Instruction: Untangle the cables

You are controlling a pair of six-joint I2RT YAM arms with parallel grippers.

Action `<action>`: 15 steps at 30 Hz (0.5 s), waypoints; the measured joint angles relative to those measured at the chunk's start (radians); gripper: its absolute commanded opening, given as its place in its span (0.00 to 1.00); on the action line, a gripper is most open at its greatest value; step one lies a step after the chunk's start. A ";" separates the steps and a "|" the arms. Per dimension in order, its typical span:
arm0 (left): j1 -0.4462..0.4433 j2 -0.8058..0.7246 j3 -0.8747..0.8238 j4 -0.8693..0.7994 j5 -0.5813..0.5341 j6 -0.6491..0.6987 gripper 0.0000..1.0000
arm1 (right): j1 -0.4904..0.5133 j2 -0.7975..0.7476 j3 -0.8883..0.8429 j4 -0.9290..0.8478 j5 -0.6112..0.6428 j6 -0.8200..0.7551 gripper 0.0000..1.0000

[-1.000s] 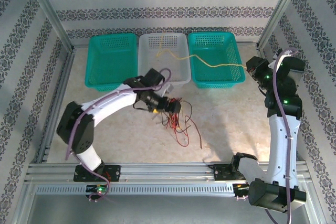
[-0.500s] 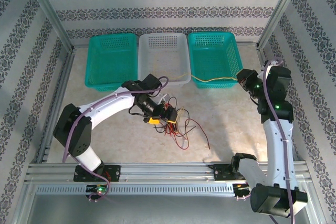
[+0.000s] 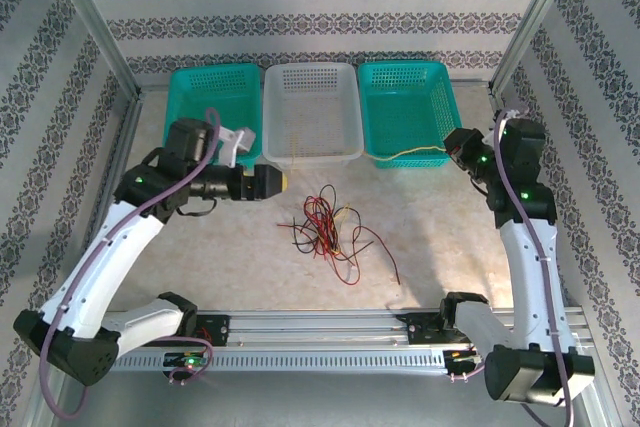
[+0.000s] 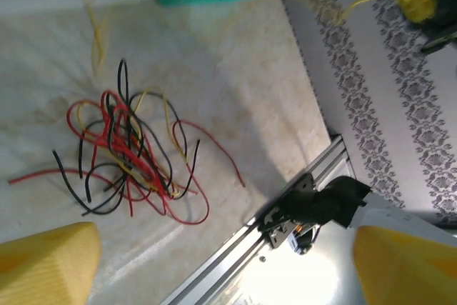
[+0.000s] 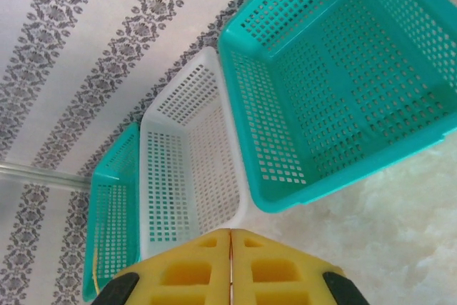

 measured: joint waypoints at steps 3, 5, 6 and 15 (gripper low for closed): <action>0.052 0.015 0.151 -0.031 -0.050 0.042 0.64 | 0.030 0.032 0.039 -0.003 0.017 -0.011 0.00; 0.068 0.029 0.226 -0.038 -0.082 0.084 0.59 | 0.049 0.060 0.072 -0.002 0.024 -0.017 0.00; 0.068 0.037 0.246 -0.037 -0.082 0.107 0.60 | 0.060 0.074 0.088 -0.002 0.025 -0.019 0.00; -0.056 0.336 0.493 -0.053 -0.082 0.378 0.67 | 0.187 0.198 0.204 -0.022 0.035 -0.074 0.00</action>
